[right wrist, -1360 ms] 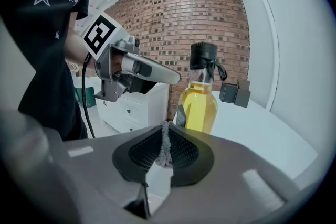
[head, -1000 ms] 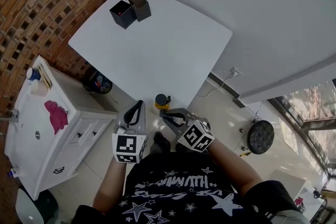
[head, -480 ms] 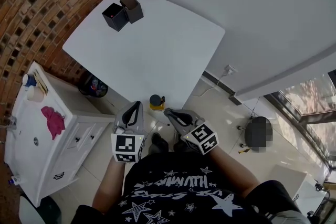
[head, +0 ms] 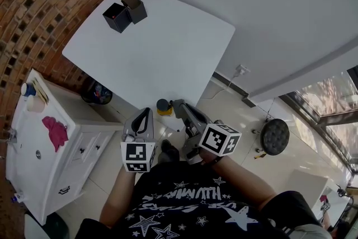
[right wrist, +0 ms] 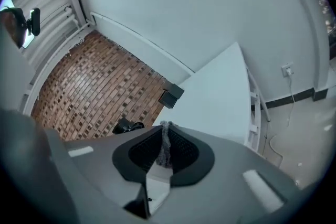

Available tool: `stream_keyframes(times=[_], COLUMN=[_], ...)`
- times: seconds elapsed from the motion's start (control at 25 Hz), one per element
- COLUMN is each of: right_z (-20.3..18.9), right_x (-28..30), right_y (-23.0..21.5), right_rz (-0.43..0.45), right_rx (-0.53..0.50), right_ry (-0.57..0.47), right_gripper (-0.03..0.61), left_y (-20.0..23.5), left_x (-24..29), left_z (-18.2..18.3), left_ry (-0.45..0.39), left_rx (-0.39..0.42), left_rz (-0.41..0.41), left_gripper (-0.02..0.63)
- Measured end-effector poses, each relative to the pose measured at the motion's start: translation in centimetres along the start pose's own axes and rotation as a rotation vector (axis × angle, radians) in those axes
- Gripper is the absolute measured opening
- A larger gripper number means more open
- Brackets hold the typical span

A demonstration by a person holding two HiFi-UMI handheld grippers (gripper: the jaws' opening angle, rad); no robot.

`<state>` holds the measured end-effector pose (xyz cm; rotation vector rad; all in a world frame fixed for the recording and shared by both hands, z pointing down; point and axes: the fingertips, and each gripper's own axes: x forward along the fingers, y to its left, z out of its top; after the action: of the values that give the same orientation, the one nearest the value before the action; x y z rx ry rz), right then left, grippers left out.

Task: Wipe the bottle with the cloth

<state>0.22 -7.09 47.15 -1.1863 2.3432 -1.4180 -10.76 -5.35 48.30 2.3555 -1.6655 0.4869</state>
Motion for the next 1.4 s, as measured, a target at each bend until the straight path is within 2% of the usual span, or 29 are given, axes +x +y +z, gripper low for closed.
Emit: stream_keyframes(times=[0.28, 0.48, 0.96, 1.28, 1.4], right_z=[-1.4, -2.5, -5.5, -5.7, -5.4], right_x=[0.4, 1.2, 2.8, 3.0, 2.8], right_y=[-1.5, -2.8, -6.7, -7.0, -6.9], right_rz=[-0.042, -0.079, -0.174, -0.182, -0.184], right_rx=[0.084, 0.05, 0.052, 0.014, -0.02], right_ry=[0.005, 0.024, 0.089, 0.104, 0.105], right_gripper=[0.037, 0.037, 0.037, 0.037, 0.037], left_y=[-0.6, -0.9, -1.4, -1.3, -2.1], left_x=[0.6, 0.7, 0.6, 0.2, -0.2], left_z=[-0.1, -0.2, -0.7, -0.9, -0.9], left_ry=[-0.005, -0.003, 0.007, 0.01, 0.02], left_rx=[0.006, 0.008, 0.02, 0.017, -0.02], left_rz=[-0.028, -0.048, -0.075, -0.076, -0.101], left_gripper=[0.005, 0.005, 0.005, 0.005, 0.005])
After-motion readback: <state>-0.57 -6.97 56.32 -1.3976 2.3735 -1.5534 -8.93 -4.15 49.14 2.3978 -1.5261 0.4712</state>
